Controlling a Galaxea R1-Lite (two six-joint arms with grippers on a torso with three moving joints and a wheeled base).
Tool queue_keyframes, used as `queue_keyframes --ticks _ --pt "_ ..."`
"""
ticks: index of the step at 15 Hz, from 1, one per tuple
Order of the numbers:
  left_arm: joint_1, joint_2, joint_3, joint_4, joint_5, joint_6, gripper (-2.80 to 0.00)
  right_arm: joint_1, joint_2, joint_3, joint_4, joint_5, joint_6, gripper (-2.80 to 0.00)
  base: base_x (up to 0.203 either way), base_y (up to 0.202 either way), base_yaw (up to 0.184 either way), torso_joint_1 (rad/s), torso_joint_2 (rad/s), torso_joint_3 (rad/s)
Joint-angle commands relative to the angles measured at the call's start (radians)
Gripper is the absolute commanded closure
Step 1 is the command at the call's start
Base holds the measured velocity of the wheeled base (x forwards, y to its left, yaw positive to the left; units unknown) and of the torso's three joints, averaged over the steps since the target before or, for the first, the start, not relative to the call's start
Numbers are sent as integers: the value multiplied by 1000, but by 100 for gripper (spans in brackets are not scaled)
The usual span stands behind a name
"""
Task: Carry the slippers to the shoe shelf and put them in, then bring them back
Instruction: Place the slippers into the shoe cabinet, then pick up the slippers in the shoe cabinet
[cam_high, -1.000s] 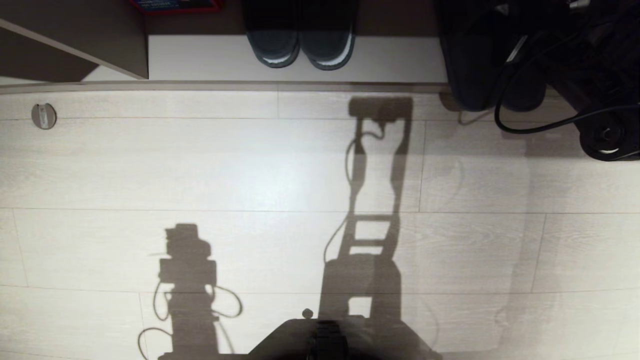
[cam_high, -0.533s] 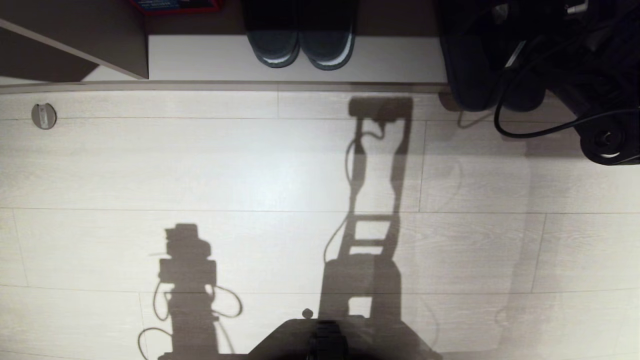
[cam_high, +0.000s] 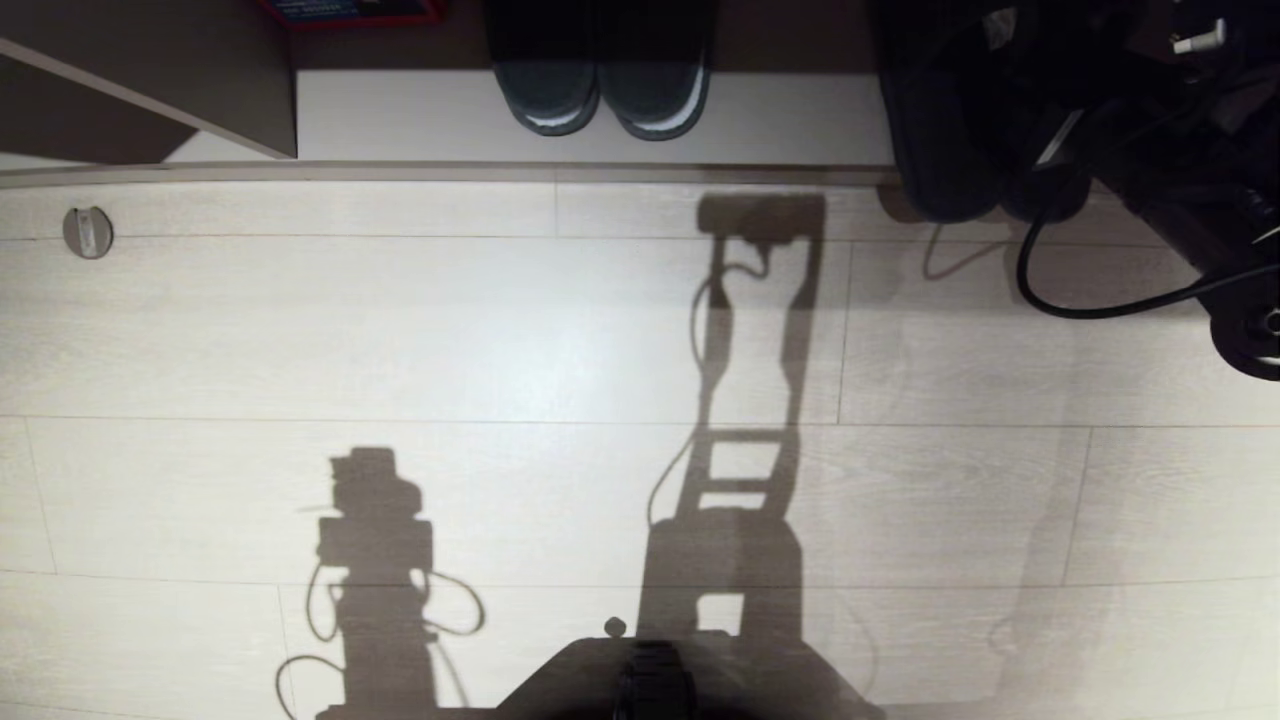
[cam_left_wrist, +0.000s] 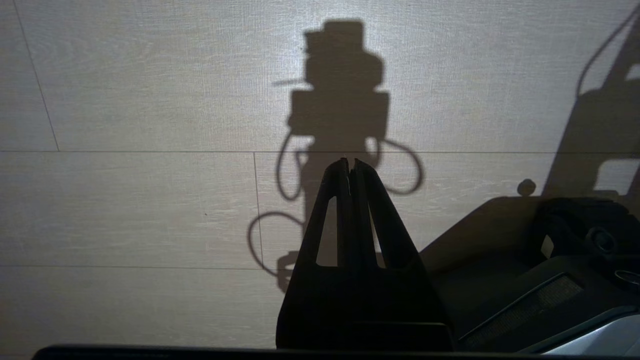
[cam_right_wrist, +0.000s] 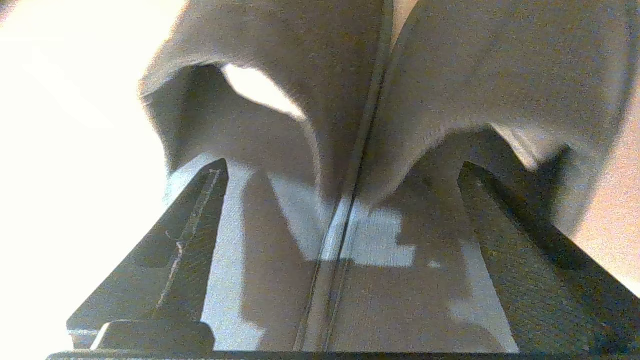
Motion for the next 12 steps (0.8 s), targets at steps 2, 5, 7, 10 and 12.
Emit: queue_keyframes --ticks 2,5,7,10,12 --pt "0 -1 0 0 0 0 0 1 -108 117 -17 1 -3 -280 0 0 0 0 0 0" --pt "0 -1 0 0 0 0 0 1 -232 278 -23 6 -5 -280 0 0 0 0 0 0" --pt "0 -1 0 0 0 0 0 1 -341 405 -18 16 -3 -280 0 0 0 0 0 0" --pt "0 -1 0 0 0 -1 0 5 -517 576 -12 24 8 0 0 0 0 0 0 0" --pt "0 -1 0 0 0 -2 0 8 -638 647 14 24 30 0 0 0 0 0 0 0"
